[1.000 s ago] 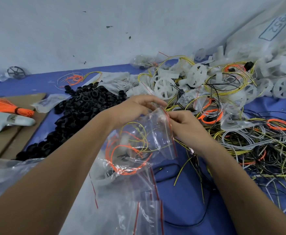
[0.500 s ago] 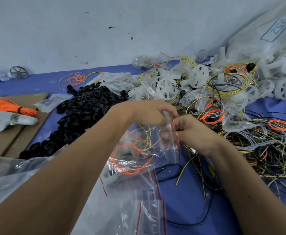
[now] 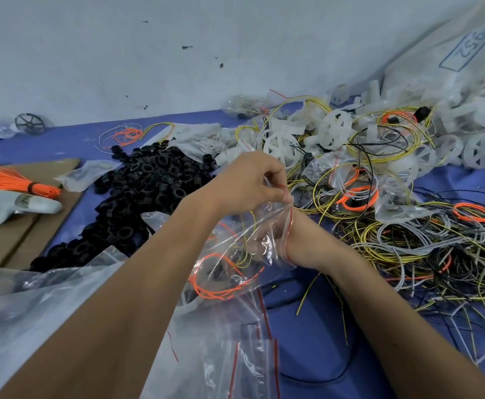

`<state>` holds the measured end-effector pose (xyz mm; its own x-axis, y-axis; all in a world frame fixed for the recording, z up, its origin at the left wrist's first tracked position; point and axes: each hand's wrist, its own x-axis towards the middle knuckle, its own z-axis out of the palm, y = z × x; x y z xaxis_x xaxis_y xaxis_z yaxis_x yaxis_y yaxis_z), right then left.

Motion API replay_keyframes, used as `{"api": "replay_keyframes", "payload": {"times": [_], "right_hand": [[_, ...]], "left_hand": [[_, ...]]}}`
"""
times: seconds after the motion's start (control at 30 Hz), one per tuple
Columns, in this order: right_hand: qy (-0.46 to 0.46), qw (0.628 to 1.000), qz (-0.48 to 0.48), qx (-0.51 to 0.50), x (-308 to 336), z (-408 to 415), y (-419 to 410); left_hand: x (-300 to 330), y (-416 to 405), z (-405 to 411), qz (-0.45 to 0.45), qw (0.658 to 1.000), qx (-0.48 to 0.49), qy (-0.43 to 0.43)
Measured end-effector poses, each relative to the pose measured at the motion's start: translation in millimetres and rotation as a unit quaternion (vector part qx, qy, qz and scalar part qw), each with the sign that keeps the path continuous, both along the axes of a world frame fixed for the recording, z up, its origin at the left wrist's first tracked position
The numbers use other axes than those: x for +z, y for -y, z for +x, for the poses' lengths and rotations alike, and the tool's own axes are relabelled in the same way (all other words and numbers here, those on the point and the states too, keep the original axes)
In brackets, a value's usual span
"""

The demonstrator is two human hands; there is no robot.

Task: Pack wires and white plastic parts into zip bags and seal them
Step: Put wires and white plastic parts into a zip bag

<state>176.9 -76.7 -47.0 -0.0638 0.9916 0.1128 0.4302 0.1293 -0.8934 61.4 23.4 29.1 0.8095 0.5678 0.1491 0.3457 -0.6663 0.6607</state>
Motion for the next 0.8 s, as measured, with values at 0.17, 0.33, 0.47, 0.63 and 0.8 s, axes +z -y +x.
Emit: {"api": "replay_keyframes", "payload": {"times": [0.17,0.33,0.47,0.63,0.8], "right_hand": [[0.081,0.992,0.059,-0.081,-4,-3,-1],[-0.085,0.994,-0.006,-0.069,4,7,1],[-0.064,0.981,0.103,-0.153,9,19,1],[-0.185,0.932,0.174,-0.258,17,19,0],[-0.381,0.917,-0.011,-0.123,13,8,-5]], "left_hand": [[-10,-1,-6,0.003,1.0,0.007,0.009],[-17,-5,-17,0.017,0.997,0.079,0.01],[-10,-8,-24,0.036,0.992,0.115,0.035],[5,-10,-25,0.048,0.97,0.201,0.126],[21,-13,-22,0.063,0.945,0.262,0.187]]}}
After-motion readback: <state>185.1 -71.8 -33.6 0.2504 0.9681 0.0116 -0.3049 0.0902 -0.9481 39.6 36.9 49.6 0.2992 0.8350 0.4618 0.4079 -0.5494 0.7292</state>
